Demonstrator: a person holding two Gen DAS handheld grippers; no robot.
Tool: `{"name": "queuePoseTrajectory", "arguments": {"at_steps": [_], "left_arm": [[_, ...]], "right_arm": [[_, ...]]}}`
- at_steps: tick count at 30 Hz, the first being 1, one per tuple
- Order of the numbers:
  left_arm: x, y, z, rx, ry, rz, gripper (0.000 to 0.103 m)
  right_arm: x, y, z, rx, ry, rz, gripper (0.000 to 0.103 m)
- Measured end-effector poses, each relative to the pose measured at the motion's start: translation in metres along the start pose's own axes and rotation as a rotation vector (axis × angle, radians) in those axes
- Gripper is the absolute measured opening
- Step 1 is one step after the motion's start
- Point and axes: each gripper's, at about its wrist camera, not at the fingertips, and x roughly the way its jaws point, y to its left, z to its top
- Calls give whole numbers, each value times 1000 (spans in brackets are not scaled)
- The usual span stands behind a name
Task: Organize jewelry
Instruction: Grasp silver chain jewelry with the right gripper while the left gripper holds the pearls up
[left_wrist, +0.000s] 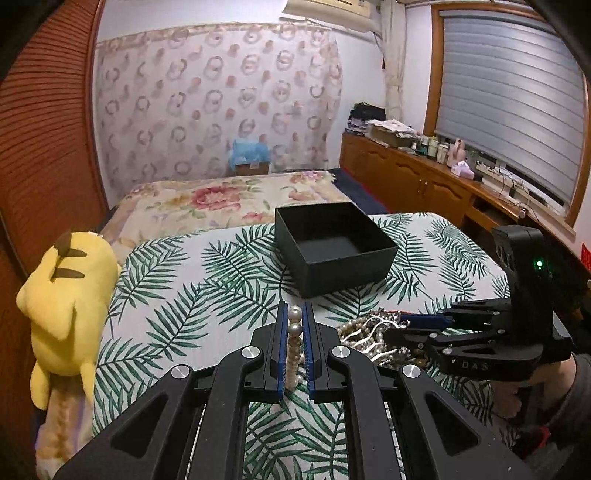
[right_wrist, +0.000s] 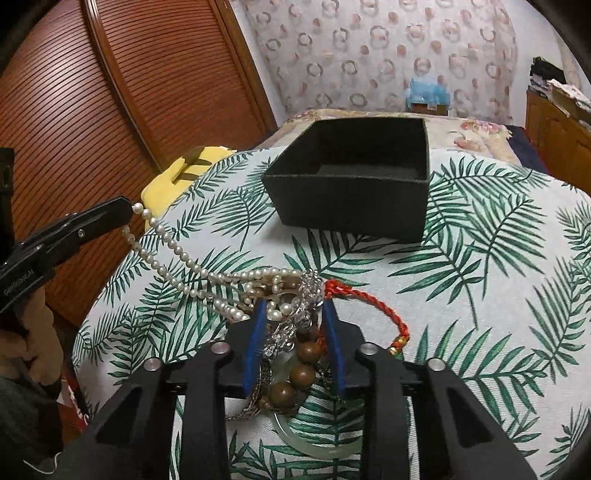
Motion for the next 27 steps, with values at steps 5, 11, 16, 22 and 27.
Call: {"name": "queuePoseTrajectory", "arguments": {"at_steps": [5, 11, 16, 22, 27], "left_arm": [[-3, -5, 10, 3, -19, 1, 7], [-10, -10, 27, 12, -51, -1, 7], [-20, -16, 43, 24, -85, -4, 7], [-29, -25, 63, 40, -126, -10, 7], [-35, -32, 81, 51, -158, -23, 7]], "right_arm": [[-13, -7, 5, -6, -27, -2, 9], [-31, -16, 12, -21, -70, -31, 9], [-45, -25, 17, -41, -96, -62, 9], [-57, -34, 22, -54, -126, -89, 9], [-64, -38, 27, -69, -144, -107, 8]]}}
